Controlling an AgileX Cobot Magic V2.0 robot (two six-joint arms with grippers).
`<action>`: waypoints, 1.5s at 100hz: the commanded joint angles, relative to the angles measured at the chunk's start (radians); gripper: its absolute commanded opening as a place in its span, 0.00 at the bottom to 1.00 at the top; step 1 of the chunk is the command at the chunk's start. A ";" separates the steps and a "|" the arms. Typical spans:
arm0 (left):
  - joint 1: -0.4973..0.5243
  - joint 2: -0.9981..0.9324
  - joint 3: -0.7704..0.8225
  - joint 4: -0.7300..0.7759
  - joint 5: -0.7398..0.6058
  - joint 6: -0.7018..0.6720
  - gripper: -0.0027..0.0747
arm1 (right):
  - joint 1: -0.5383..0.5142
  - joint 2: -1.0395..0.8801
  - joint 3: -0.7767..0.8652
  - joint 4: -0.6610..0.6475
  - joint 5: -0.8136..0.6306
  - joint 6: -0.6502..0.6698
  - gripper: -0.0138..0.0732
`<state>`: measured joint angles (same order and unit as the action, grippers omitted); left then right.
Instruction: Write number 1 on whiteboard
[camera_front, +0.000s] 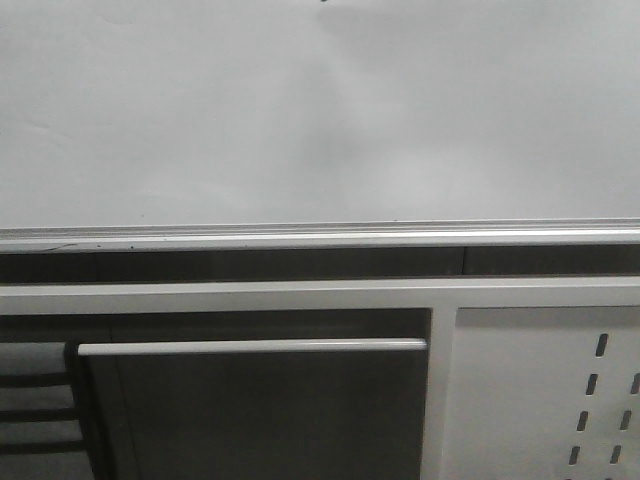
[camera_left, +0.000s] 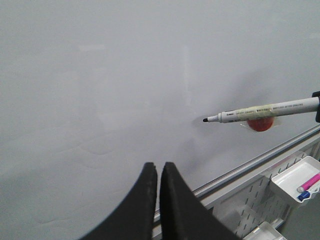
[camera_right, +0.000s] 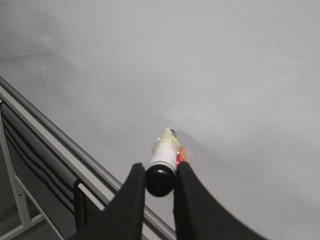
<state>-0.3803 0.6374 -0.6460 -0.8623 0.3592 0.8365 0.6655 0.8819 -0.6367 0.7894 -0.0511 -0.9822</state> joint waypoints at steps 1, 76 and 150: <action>0.001 -0.001 -0.028 -0.029 -0.045 -0.007 0.01 | 0.000 0.021 -0.038 -0.014 -0.076 -0.010 0.11; 0.001 0.008 -0.028 -0.038 0.028 -0.007 0.01 | 0.012 0.022 -0.038 0.000 0.190 -0.010 0.11; 0.001 0.338 -0.111 -0.441 0.568 0.574 0.43 | 0.010 0.025 -0.206 0.045 0.554 0.033 0.11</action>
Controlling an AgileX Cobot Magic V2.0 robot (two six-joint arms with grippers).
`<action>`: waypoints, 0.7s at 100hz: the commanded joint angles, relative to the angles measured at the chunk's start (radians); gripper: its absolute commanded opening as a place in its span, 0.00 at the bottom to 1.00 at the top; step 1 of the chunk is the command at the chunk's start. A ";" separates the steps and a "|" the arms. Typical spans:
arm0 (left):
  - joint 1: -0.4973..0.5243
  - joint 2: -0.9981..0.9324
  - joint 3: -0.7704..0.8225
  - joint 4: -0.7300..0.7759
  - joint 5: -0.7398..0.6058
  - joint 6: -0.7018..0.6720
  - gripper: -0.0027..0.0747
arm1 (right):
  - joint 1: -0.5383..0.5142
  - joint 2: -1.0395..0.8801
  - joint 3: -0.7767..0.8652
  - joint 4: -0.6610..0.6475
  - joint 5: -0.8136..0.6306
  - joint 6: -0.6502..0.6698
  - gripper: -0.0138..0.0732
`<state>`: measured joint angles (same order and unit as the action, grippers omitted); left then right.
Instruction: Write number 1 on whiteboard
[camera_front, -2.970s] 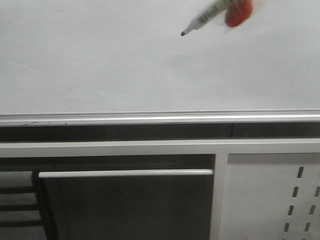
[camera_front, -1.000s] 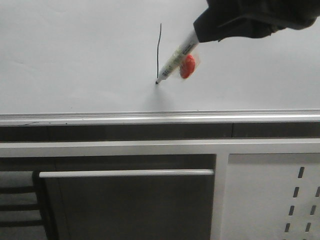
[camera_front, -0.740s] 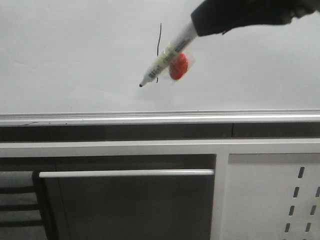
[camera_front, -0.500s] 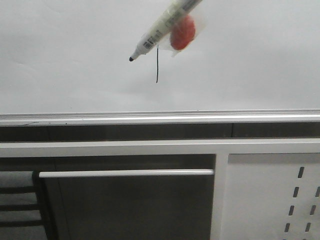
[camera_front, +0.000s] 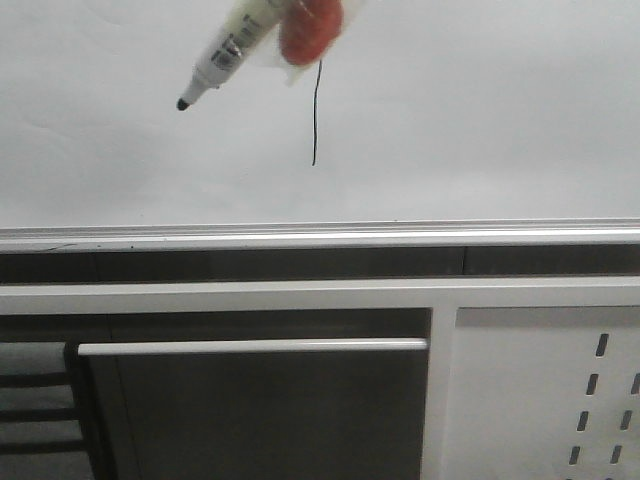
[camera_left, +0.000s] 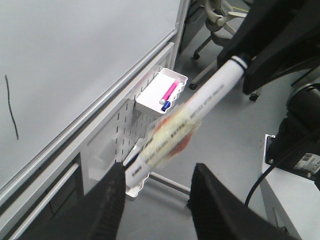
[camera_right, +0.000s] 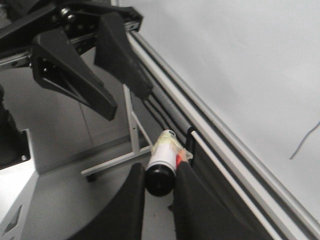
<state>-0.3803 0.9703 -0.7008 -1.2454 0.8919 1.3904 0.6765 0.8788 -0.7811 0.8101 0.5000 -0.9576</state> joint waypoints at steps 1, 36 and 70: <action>0.001 0.005 -0.060 -0.056 0.035 0.020 0.43 | -0.001 0.031 -0.068 0.024 0.005 0.011 0.11; -0.050 0.015 -0.092 0.091 0.028 0.045 0.43 | -0.001 0.148 -0.199 0.025 0.112 0.023 0.11; -0.119 0.017 -0.092 0.131 -0.078 0.047 0.42 | -0.001 0.178 -0.269 0.037 0.213 0.024 0.11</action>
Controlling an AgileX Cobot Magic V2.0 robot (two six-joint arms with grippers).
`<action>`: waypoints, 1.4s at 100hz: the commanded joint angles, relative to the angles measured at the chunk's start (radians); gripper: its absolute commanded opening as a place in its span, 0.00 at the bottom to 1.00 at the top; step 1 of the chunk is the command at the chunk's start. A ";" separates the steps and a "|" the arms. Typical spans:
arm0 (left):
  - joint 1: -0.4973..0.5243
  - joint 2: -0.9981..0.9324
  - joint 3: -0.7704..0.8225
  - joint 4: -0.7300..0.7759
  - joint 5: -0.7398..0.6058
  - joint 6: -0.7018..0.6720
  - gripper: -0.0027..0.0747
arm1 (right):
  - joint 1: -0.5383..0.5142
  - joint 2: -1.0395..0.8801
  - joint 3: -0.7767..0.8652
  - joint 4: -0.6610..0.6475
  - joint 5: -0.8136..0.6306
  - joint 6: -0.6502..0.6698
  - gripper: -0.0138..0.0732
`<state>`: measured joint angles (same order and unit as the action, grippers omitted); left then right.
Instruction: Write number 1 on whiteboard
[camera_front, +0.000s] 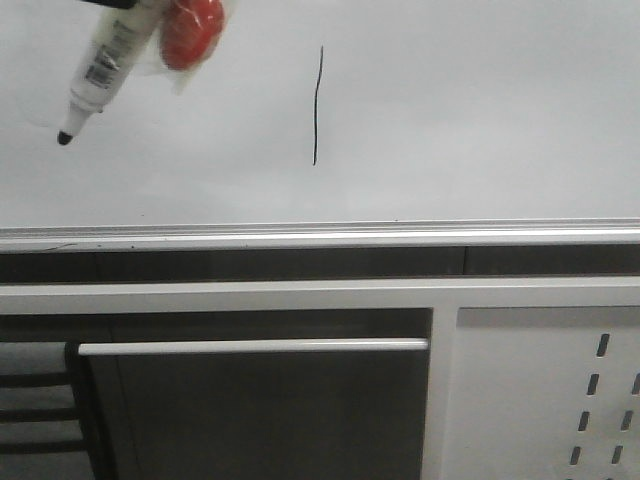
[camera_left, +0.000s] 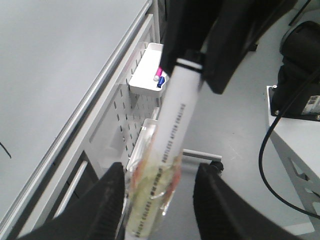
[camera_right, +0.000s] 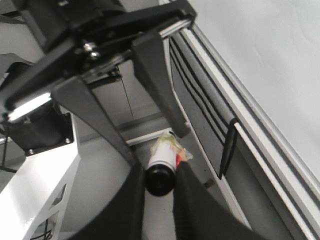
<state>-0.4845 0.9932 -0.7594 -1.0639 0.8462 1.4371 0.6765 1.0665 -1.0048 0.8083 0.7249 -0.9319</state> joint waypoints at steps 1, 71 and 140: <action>-0.014 -0.006 -0.033 -0.051 -0.036 0.001 0.42 | -0.001 -0.010 -0.048 0.039 -0.009 -0.001 0.11; -0.014 0.029 -0.046 -0.033 0.012 0.001 0.01 | -0.001 -0.010 -0.051 0.072 0.033 -0.001 0.11; -0.014 -0.003 -0.025 -0.031 -0.144 -0.064 0.01 | -0.149 -0.070 -0.051 0.070 -0.076 0.143 0.58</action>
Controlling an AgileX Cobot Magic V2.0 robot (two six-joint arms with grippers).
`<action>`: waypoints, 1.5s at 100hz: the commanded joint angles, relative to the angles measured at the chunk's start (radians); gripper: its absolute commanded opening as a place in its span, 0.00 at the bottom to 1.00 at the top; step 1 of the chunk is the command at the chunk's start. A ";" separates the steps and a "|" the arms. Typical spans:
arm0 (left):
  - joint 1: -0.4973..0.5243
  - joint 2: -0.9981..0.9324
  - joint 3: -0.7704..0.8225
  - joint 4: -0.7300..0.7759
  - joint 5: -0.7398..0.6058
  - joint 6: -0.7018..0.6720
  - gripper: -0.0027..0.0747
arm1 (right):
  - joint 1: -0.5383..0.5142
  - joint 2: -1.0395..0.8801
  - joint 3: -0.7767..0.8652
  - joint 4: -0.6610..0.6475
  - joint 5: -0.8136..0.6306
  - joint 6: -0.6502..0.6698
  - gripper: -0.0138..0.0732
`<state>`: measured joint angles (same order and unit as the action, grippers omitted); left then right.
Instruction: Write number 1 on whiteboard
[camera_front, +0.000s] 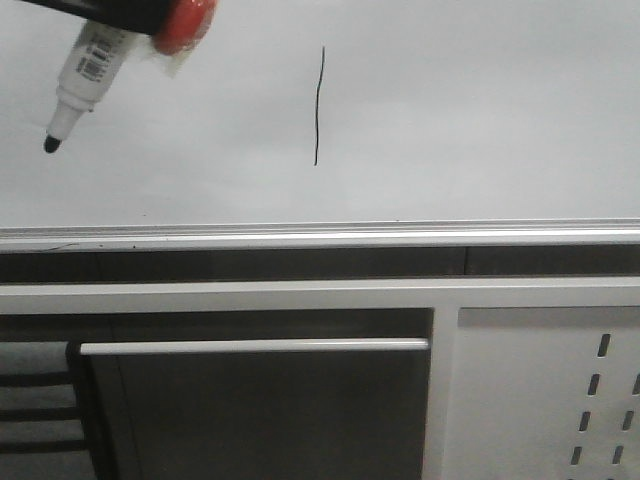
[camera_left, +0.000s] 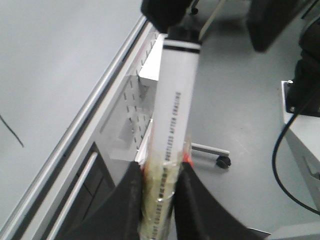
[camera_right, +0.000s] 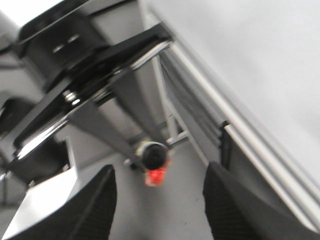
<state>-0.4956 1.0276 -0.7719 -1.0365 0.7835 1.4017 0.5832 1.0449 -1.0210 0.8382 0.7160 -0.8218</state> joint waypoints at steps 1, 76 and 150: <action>-0.003 -0.041 -0.011 -0.058 -0.097 -0.028 0.01 | -0.067 -0.051 -0.035 0.040 -0.069 0.035 0.58; -0.003 -0.121 0.095 -0.400 -0.803 -0.022 0.01 | -0.198 -0.133 -0.030 0.040 -0.094 0.037 0.58; -0.195 -0.019 0.095 -0.174 -1.148 -0.190 0.01 | -0.198 -0.133 -0.030 0.040 -0.104 0.037 0.58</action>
<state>-0.6794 1.0075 -0.6478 -1.3225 -0.3226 1.3207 0.3931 0.9255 -1.0235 0.8404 0.6612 -0.7832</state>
